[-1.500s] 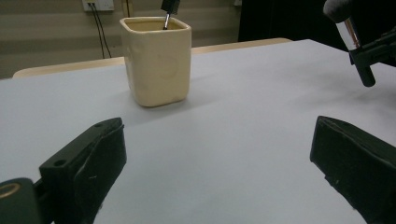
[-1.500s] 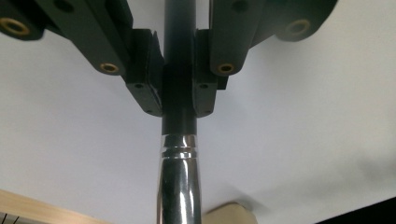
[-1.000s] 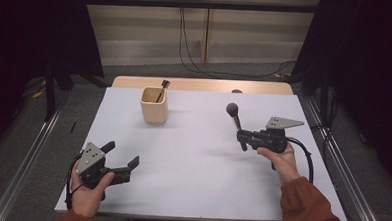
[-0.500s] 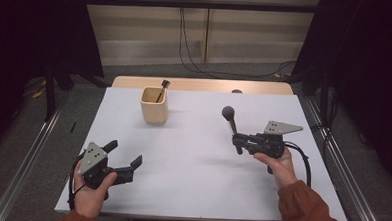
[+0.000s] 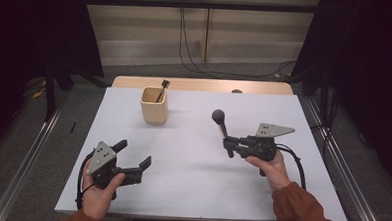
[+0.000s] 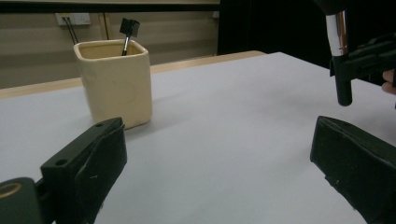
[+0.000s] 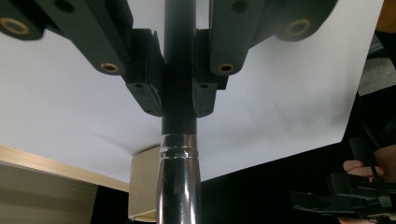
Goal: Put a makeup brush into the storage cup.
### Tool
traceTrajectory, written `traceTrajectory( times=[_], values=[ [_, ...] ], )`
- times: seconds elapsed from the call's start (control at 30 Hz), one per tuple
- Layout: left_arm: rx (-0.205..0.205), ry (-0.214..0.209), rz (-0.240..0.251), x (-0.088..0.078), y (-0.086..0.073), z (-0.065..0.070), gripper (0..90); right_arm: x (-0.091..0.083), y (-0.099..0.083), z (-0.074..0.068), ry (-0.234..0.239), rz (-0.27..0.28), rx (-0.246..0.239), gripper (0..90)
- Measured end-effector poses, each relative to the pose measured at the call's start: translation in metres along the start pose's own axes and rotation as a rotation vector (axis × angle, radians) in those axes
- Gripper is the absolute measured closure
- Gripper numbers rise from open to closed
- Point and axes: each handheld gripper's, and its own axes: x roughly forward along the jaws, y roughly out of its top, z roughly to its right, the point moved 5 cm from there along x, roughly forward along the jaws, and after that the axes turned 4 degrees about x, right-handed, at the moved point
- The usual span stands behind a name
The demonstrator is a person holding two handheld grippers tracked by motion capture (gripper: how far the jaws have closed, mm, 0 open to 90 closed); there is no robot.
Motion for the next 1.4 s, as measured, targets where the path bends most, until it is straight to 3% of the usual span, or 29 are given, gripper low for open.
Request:
traceTrajectory(
  times=[0.03, 0.4, 0.67, 0.87, 1.2, 1.4],
  values=[
    [0.017, 0.006, 0.001, 0.001, 0.001, 0.000, 3.8, 0.001, 0.000, -0.001, -0.001, -0.001, 0.001, 75.7],
    [0.042, -0.037, 0.021, 0.018, 0.011, 0.011, 3.9, 0.016, 0.004, -0.023, 0.041, -0.008, -0.033, 75.7],
    [0.048, -0.068, 0.036, 0.030, 0.025, 0.017, 3.1, 0.019, 0.007, -0.028, 0.062, 0.001, -0.044, 75.7],
    [0.083, -0.113, 0.029, 0.046, 0.036, 0.029, 2.5, 0.025, 0.008, -0.032, 0.067, 0.005, -0.048, 75.6],
    [0.084, -0.174, 0.028, 0.067, 0.047, 0.053, 3.5, 0.031, 0.009, -0.036, 0.085, 0.012, -0.051, 75.7],
    [0.037, -0.218, 0.032, 0.080, 0.050, 0.064, 3.8, 0.033, 0.008, -0.037, 0.090, 0.011, -0.053, 75.6]
  ],
)
